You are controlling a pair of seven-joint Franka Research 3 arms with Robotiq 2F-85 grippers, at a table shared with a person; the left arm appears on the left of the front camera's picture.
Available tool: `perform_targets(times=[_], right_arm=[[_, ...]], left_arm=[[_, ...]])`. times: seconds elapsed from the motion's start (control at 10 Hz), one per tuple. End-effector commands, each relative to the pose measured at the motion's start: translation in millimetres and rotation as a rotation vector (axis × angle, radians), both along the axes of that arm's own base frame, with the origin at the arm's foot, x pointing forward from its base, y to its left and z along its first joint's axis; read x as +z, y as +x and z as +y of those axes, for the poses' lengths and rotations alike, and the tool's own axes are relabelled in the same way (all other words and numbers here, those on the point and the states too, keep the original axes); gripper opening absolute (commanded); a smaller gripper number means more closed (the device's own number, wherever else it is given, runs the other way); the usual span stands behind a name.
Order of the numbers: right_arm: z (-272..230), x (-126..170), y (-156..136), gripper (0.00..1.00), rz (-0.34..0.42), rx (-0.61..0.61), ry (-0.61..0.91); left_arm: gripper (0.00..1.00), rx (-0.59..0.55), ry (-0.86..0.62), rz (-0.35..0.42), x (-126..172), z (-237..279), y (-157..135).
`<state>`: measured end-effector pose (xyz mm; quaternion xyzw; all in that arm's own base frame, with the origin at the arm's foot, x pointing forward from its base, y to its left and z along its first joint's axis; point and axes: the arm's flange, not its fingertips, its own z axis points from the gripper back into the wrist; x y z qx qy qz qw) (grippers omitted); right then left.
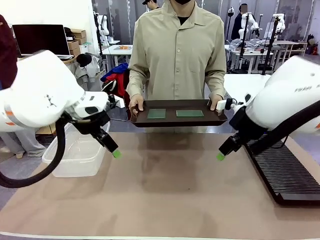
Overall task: Sort PCBs into racks and boxes based on the side picked up.
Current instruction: Pick up the Blank PCB handed by the Human.
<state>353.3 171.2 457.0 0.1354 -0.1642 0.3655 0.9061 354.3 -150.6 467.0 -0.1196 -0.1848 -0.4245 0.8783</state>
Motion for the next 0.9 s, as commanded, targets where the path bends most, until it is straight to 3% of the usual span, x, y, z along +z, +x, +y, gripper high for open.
perform_targets(times=[0.0,0.2,0.3,0.8], right_arm=[[-13,37,4,1.0,0.015,0.075,0.065],[-17,54,1,1.0,-0.032,0.05,0.067],[-19,57,1,1.0,-0.05,0.039,0.067],[-14,66,-3,1.0,-0.044,0.039,0.036]], left_arm=[[1.0,-0.023,-0.017,-0.044,28,7,-8],[1.0,-0.025,0.011,-0.056,43,10,-11],[1.0,-0.019,-0.02,-0.041,36,3,-10],[1.0,-0.021,-0.012,-0.041,41,3,-12]])
